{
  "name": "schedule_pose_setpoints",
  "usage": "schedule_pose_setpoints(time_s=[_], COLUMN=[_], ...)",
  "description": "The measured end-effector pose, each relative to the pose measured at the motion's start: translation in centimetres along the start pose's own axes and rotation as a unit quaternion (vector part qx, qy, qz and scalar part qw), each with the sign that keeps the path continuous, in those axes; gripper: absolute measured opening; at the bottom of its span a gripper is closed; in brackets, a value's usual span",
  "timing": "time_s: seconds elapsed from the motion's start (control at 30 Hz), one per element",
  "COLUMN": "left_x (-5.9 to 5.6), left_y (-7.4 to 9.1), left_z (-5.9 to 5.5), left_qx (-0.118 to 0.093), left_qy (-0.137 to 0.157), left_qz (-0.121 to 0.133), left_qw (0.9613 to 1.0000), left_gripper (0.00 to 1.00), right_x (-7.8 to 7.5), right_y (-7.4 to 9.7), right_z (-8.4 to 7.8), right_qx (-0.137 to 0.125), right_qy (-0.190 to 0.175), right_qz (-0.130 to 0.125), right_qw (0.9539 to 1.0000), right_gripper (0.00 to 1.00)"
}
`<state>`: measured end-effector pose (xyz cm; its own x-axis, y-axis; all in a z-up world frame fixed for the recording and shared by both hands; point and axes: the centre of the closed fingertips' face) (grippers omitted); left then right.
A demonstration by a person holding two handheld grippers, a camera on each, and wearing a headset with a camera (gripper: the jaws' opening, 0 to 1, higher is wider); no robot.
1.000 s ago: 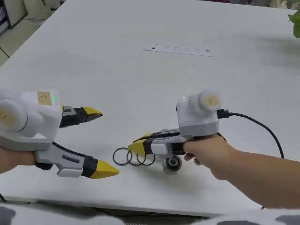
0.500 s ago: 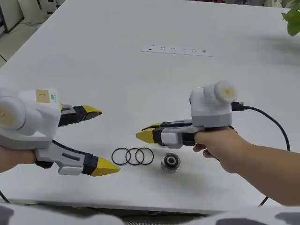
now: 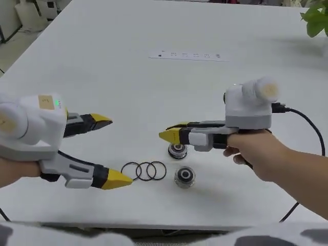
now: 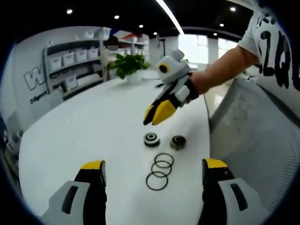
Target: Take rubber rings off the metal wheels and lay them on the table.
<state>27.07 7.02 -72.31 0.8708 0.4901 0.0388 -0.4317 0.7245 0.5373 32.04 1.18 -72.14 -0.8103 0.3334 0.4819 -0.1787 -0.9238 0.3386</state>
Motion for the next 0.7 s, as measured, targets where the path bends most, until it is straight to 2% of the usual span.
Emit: schedule_pose_setpoints(time_s=[0.37, 0.7], left_x=[0.3, 0.9], left_y=[0.0, 0.0], left_z=[0.7, 1.2], left_qx=[-0.008, -0.011], left_qy=[0.002, 0.003], left_qz=[0.001, 0.004], left_qw=[1.0000, 0.9999], left_gripper=[0.84, 0.83], right_x=[0.0, -1.0], right_y=[1.7, 3.2], right_z=[0.8, 1.6], right_qx=[-0.013, -0.022], right_qy=[0.011, 0.019], right_qz=[-0.014, -0.029], right_qw=[0.9997, 0.9991], right_gripper=[0.20, 0.21])
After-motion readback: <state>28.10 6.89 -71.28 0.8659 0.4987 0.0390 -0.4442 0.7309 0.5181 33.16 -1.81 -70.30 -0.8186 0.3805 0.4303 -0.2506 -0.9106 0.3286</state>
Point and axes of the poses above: the centre of the closed fingertips' face, and the gripper's own axes: y roughly backward along the fingers, x roughly to its left, z roughly out of its top, and after that the axes turned 2 degrees about x, right-handed
